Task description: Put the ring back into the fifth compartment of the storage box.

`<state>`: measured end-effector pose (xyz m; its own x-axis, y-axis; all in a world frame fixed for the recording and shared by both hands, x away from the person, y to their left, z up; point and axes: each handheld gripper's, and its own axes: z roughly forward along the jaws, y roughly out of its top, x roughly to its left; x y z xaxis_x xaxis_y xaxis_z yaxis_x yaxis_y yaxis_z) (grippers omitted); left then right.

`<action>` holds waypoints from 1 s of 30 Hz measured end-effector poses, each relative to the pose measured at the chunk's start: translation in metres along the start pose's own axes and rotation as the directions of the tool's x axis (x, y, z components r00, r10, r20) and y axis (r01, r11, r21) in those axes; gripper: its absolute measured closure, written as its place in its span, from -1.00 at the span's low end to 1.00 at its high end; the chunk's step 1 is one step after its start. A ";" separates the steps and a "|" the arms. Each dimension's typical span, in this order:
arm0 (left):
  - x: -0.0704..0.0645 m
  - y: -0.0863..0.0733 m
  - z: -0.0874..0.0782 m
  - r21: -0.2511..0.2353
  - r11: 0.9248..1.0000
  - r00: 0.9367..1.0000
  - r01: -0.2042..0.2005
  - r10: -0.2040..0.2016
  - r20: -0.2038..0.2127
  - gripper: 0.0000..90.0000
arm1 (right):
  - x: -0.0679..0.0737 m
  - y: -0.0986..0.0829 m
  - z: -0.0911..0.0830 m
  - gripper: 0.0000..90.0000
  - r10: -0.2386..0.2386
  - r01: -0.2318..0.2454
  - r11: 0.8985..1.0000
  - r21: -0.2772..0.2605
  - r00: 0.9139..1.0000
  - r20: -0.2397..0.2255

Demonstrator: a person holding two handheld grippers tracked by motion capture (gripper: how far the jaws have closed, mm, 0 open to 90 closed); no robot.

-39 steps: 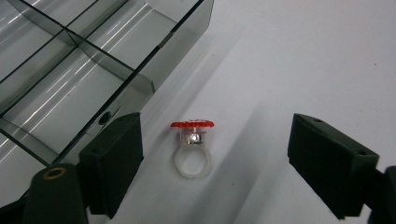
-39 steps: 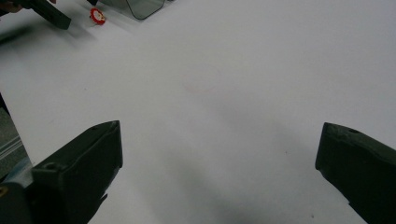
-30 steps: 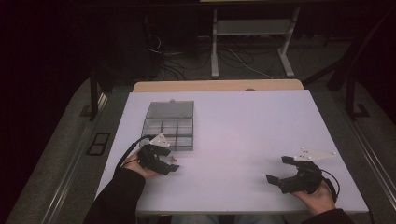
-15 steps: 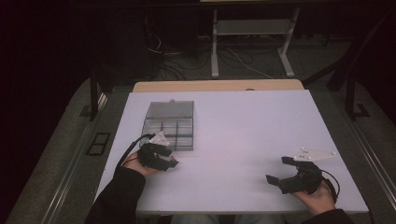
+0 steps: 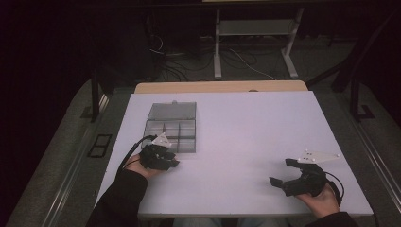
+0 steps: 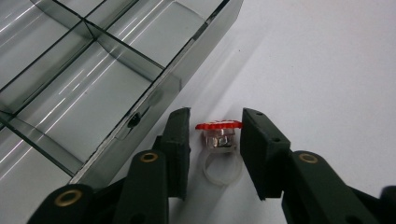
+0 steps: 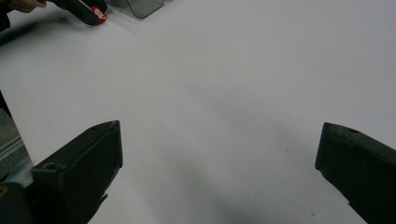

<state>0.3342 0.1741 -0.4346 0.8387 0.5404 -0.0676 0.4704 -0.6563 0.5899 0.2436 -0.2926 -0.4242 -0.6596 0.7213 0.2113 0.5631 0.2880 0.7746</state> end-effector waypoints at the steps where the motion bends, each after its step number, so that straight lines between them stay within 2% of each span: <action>1: 0.000 0.000 0.000 -0.001 1.000 1.000 -0.001 0.001 0.001 0.38 | 0.000 0.000 0.000 -1.00 0.000 0.000 1.000 0.000 1.000 0.000; 12: 0.002 0.000 -0.002 -0.005 1.000 1.000 0.004 -0.004 0.010 0.54 | -0.001 0.000 -0.001 -1.00 0.006 -0.007 1.000 -0.006 1.000 -0.004; 19: 0.005 0.000 -0.005 -0.004 1.000 1.000 0.019 -0.019 0.025 0.55 | -0.001 0.000 -0.001 -1.00 0.005 -0.005 1.000 -0.003 1.000 -0.003; 20: 0.004 0.000 -0.005 -0.014 0.999 0.999 0.032 -0.032 0.028 0.55 | -0.001 0.000 -0.001 -1.00 0.006 -0.006 1.000 -0.003 1.000 -0.003; 30: 0.003 0.007 -0.017 -0.012 0.999 0.998 0.036 -0.035 0.050 0.55 | -0.001 -0.001 -0.002 -1.00 0.015 -0.015 1.000 -0.009 1.000 -0.004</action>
<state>0.3358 0.1802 -0.4171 0.8345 0.5359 -0.1285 0.4967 -0.6305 0.5965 0.2430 -0.2950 -0.4243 -0.6529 0.7231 0.2254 0.5685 0.2712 0.7767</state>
